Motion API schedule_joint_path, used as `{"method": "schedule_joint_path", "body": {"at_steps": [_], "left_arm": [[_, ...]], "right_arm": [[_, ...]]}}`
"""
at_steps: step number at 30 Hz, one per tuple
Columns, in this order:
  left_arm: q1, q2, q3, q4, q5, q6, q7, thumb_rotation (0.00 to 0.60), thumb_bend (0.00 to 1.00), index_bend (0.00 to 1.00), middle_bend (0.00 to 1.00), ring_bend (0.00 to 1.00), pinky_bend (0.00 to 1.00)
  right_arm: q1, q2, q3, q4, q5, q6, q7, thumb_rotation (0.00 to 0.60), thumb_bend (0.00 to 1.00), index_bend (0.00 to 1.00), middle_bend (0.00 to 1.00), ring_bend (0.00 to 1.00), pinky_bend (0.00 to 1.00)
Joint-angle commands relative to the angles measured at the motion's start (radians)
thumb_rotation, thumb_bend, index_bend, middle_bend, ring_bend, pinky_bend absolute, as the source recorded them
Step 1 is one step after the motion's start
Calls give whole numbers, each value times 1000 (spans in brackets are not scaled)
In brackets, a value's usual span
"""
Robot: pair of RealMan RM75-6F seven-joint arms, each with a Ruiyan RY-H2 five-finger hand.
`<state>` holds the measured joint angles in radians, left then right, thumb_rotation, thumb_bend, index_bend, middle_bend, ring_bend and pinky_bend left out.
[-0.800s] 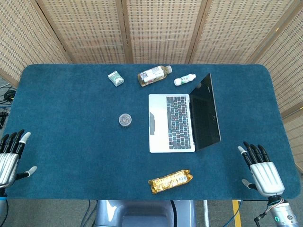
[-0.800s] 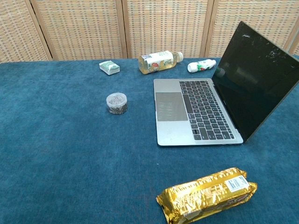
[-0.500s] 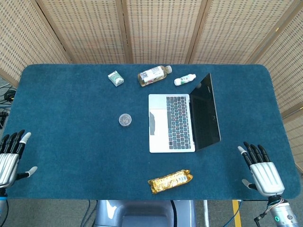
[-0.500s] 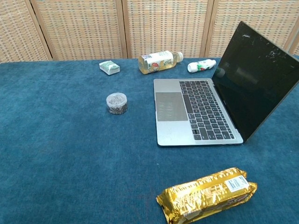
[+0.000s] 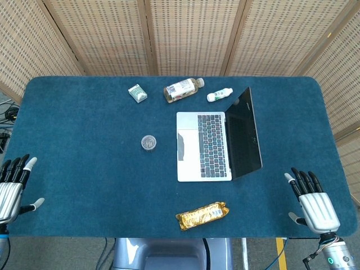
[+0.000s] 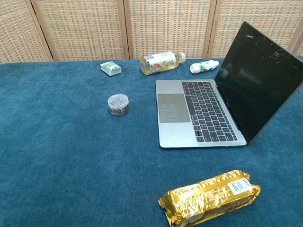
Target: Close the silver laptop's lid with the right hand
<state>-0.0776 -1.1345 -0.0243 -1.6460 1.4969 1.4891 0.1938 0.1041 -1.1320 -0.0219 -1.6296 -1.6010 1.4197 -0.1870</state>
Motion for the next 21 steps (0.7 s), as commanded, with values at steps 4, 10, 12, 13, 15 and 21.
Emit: {"method": "schedule_joint_path", "body": {"at_steps": [4,10,12,13,15,21], "left_arm": [[3,4,-1,-2,3,8,-8,600,1,0,0,0,0],[1,3,0,-1,3,3,-4,600,1,0,0,0,0],[1,3,1,-2,4,3,-2,600,0,0,0,0,0],[1,3,1,-2,4,3,-1,600,0,0,0,0,0],[1,2,2,-3,5,2,1,600,0,0,0,0,0],[3,2,2,-5,5,4,1,600,0,0,0,0,0]], "right_arm": [[-1,0,0,-3,-1,3,-5,600,53,29,0,0,0],[-2,0,4,-2,5,4,-5,600,53,29,0,0,0],[-3,1,4,0,7,3,-3,600,53,29,0,0,0],[-3,1,5,0,8,3,-3,600,53,29,0,0,0],[-3,1,7,2,14,3,0,600,53,29,0,0,0],[-5,1,19,7,27,12,3,600,66,29,0,0,0]]}}
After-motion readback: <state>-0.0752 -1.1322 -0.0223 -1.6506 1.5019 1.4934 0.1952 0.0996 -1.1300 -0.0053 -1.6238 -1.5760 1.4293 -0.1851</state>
